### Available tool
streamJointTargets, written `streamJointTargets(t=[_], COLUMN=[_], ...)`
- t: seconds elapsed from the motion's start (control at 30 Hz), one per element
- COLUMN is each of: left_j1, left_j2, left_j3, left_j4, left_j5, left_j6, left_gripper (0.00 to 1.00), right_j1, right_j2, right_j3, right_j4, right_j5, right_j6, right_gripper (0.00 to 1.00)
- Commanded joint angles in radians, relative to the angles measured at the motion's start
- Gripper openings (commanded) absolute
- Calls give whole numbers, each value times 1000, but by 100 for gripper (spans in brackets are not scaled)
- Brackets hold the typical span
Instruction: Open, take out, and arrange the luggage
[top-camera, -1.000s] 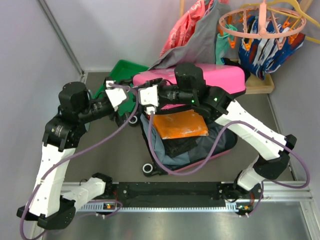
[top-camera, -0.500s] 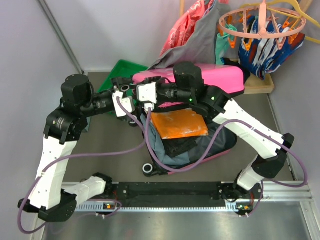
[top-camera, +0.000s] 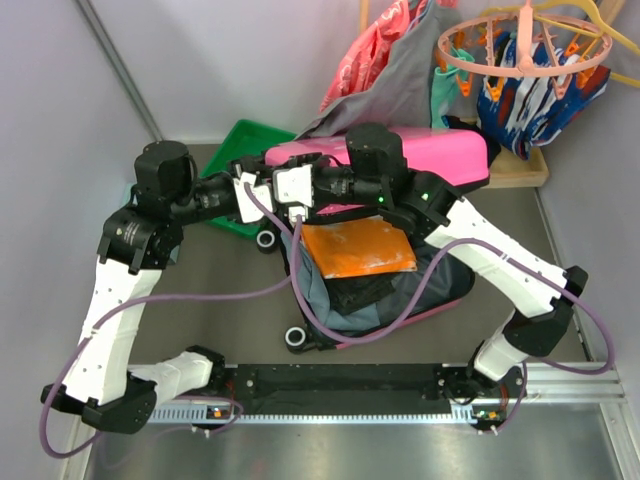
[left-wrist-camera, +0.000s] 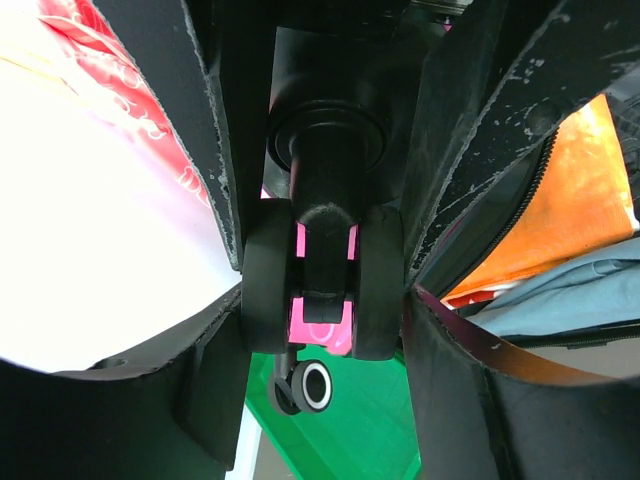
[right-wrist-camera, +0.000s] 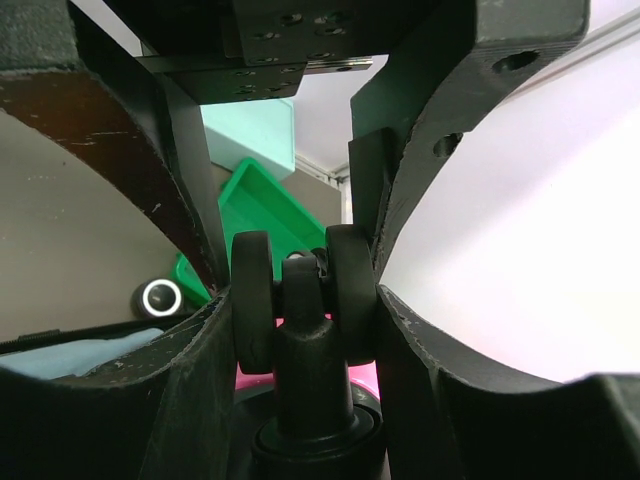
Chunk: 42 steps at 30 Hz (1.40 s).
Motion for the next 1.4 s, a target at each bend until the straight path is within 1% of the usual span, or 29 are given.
streamJointTargets(t=[0.0, 0.03, 0.13, 0.17, 0.2, 0.23, 0.27, 0.3, 0.37, 0.4, 0.47, 0.5, 0.7, 0.8, 0.87, 0.9, 0.93, 1.0, 1.03, 1.1, 1.13, 1.2, 1.27, 1.3, 1.33, 1.37], left_j1=[-1, -1, -1, -1, 0, -1, -1, -1, -1, -1, -1, -1, -1, -1, -1, -1, -1, -1, -1, -1, -1, -1, 0, -1, -1, -1], left_j2=[5, 3, 0, 0, -8, -14, -23, -35, -40, -40, -37, -37, -6, 6, 6, 5, 6, 8, 6, 11, 14, 14, 15, 15, 15, 11], left_j3=[36, 38, 39, 33, 23, -8, -26, -42, -69, -74, -88, -89, -60, -36, -28, -27, -24, -24, -22, -16, -13, -8, -2, 1, 3, 3], left_j4=[-8, -14, -1, 16, 47, 103, 125, 137, 159, 158, 177, 184, 207, 225, 231, 236, 234, 236, 236, 234, 227, 227, 227, 225, 224, 222], left_j5=[43, 60, 70, 60, 40, 20, -18, -31, -64, -74, -107, -117, -173, -187, -193, -193, -193, -193, -196, -203, -198, -195, -190, -189, -183, -174], left_j6=[4, 4, -43, -119, -163, -207, -261, -281, -336, -343, -365, -370, -419, -436, -441, -442, -442, -445, -445, -450, -449, -448, -448, -448, -447, -448], left_gripper=[8, 0, 0, 0, 0, 0, 0, 0, 0, 0, 0, 0, 0, 0, 0, 0, 0, 0, 0, 0, 0, 0, 0, 0, 0, 0], right_j1=[-56, -56, -56, -53, -53, -51, -51, -51, -50, -50, -44, -41, -30, -28, -28, -28, -28, -27, -28, -28, -28, -35, -54, -64, -74, -94], right_j2=[45, 47, 47, 45, 39, 32, 1, -19, -80, -99, -144, -160, -247, -339, -418, -447, -494, -542, -560, -603, -613, -625, -611, -603, -591, -574], right_j3=[16, 19, 20, 20, 17, 2, -13, -33, -107, -125, -167, -178, -214, -270, -335, -366, -450, -533, -593, -657, -678, -717, -725, -731, -731, -725], right_j4=[67, 62, 53, 55, 58, 74, 93, 113, 165, 170, 170, 173, 159, 165, 162, 185, 214, 275, 309, 326, 381, 426, 444, 470, 534, 545], right_j5=[38, 35, 41, 50, 61, 80, 88, 93, 96, 94, 101, 104, 177, 225, 278, 310, 414, 511, 583, 645, 717, 795, 809, 820, 825, 826], right_j6=[34, 33, 33, 33, 57, 72, 89, 126, 141, 141, 143, 148, 154, 119, 83, 28, 1, -74, -101, -162, -171, -217, -248, -251, -254, -251], right_gripper=[0, 0, 0, 0, 10, 24, 37, 54, 66, 75, 82, 99, 99, 99, 99, 99, 98, 98, 96, 94, 93, 91, 89, 87, 87, 85])
